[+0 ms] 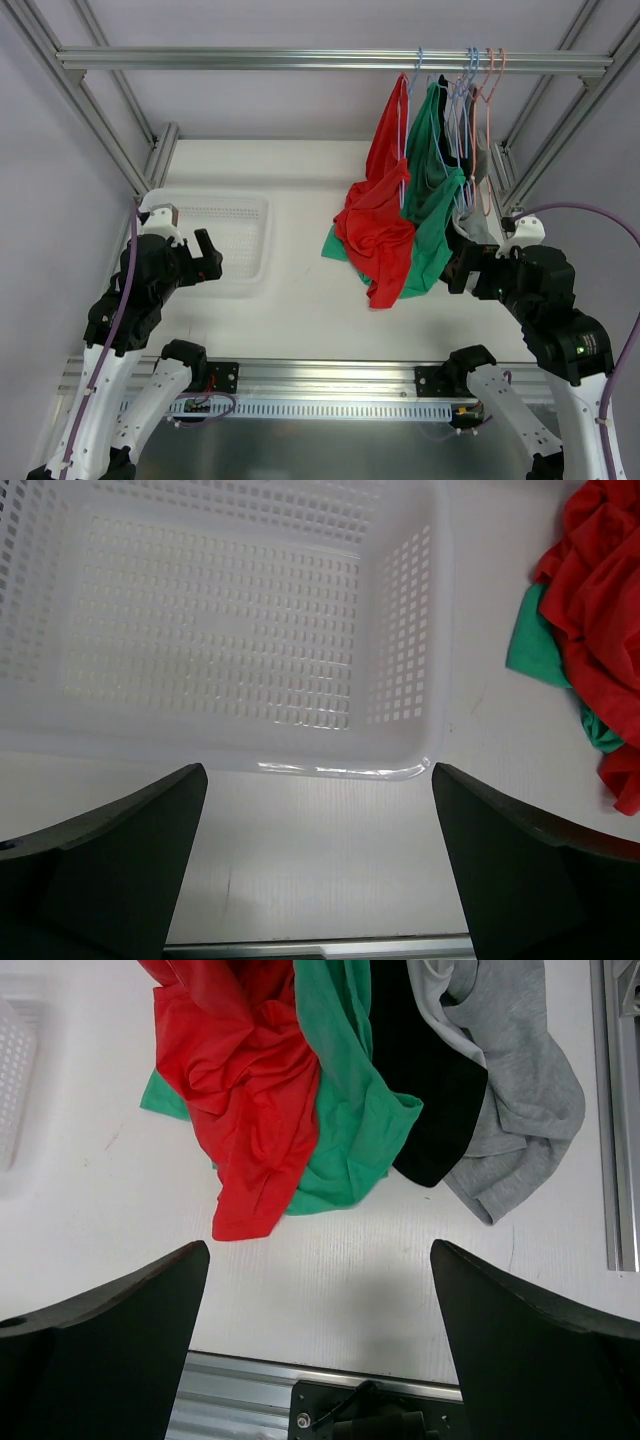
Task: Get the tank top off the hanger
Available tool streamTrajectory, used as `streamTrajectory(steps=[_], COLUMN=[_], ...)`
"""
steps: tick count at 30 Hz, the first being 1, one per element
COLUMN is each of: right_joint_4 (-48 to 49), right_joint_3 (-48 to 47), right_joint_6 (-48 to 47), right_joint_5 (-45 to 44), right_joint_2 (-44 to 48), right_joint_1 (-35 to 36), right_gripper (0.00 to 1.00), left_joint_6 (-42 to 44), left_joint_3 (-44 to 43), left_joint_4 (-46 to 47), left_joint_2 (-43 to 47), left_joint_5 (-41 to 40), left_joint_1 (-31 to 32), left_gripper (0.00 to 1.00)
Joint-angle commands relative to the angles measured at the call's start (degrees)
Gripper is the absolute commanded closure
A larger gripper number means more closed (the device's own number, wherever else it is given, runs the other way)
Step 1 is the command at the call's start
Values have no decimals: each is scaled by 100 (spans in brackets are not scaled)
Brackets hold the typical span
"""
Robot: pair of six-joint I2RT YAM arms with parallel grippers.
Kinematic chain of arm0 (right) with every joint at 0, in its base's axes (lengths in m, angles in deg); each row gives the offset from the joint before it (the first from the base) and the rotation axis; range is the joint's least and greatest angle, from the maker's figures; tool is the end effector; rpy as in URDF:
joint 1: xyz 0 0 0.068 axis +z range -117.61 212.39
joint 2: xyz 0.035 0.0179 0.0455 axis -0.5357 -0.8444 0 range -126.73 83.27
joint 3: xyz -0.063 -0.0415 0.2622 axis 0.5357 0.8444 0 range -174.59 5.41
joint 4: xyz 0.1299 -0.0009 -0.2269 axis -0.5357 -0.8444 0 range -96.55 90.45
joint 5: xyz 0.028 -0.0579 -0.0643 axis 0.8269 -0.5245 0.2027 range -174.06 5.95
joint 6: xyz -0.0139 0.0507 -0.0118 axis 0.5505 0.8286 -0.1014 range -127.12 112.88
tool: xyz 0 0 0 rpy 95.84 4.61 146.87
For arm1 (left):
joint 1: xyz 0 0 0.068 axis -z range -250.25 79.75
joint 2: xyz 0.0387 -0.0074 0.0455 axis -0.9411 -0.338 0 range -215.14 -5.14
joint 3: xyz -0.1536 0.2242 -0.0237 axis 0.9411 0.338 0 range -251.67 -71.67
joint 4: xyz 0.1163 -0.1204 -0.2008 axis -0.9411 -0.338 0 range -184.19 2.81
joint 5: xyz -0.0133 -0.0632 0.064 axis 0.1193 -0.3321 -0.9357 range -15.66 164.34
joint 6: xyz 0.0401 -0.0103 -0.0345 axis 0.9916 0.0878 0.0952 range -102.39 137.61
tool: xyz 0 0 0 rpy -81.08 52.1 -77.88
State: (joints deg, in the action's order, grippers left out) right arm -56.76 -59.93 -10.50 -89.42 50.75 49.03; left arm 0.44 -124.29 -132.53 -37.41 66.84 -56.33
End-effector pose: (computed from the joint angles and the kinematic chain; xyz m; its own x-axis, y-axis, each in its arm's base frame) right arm 0.0684 0.0170 0.3934 -0.3828 -0.1757 -0.9070 -0.2265 0.9696 -0.0923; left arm 0.1027 -0.0206 0.3497 -0.4282 -0.1953 -0.8823 -0.0030 0.9767 -0.2148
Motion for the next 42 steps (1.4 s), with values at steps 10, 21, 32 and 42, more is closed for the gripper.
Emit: streamTrajectory(steps=[10,21,32,42], right_joint_4=[790,1511,896,931], right_joint_3=[-223,-2271,-5145,-5604], right_joint_6=[293,418,-242,-111], right_joint_5=[861,1480,-965,-1898], right_joint_2=[-52,-2589,-5334,-6048], right_joint_1=[23,321,1095,1271], right_gripper=[0,6,32,75], left_joint_6=[-199,-208,-173,-129], left_joint_3=[112,235,305,323], left_joint_4=[201,298,368,430], left_joint_2=[98,213,169,63], left_joint_5=[-278,-128,118,364], left_joint_1=[24,33,59,85], left_gripper=[1,1,1,1])
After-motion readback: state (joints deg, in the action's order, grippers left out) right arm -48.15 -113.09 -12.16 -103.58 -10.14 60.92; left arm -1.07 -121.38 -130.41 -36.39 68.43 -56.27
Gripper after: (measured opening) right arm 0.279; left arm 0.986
